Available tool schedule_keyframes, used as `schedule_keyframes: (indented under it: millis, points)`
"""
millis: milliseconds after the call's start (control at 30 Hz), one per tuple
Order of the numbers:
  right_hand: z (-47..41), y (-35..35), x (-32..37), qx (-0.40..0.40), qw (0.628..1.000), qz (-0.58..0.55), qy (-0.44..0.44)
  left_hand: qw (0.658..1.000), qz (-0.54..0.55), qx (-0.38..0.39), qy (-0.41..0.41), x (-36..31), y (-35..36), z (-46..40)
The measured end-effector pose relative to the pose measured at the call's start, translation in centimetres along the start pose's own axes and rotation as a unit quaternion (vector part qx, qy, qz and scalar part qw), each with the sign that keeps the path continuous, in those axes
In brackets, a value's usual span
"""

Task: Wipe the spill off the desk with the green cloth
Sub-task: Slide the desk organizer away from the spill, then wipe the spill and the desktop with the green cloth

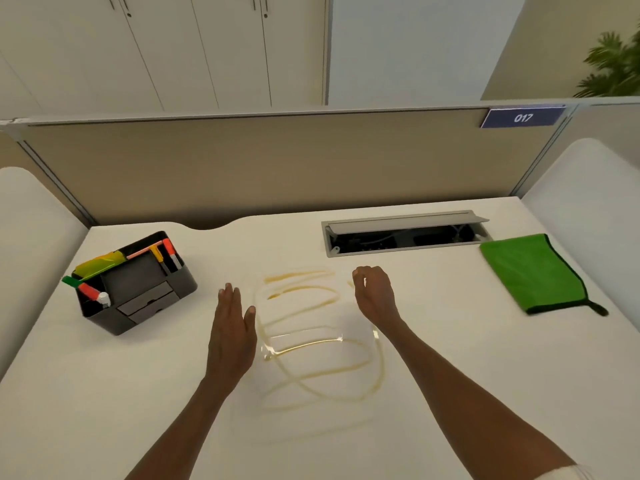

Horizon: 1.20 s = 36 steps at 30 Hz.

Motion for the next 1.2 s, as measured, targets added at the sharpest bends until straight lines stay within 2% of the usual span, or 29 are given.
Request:
schedule_keyframes:
  millis: [233,533,800,1000,1200]
  points:
    - [2.0,-6.6,-8.2,-0.060,0.997,-0.001,0.055,0.998,0.023,0.031,0.058,-9.3,4.8,-1.9]
    - [3.1,-15.4,-18.3,-0.126,0.979,-0.007,0.159,0.986,0.008,0.110,0.128,-19.8,12.7,-4.8]
    - [3.2,-20.1,-24.6,-0.134,0.943,0.129,0.274,0.969,-0.006,0.171,0.179,-27.4,19.2,-7.6]
    - [2.8,-20.8,-27.2,-0.098,0.921,0.237,0.293,0.959,-0.022,0.205,0.194,-31.6,23.4,-9.6]
    - [2.3,-21.3,-28.1,-0.078,0.913,0.339,0.212,0.952,-0.035,0.225,0.203,-32.9,25.8,-10.3]
Point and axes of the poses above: each hand's wrist, its own z-axis away from the middle knuckle, its own y-axis out of the palm, x = y × z, the point moved 1 cm from there along -z, towards the middle knuckle, and after that the axes turned 15 degrees about x, right-handed, at the moved point
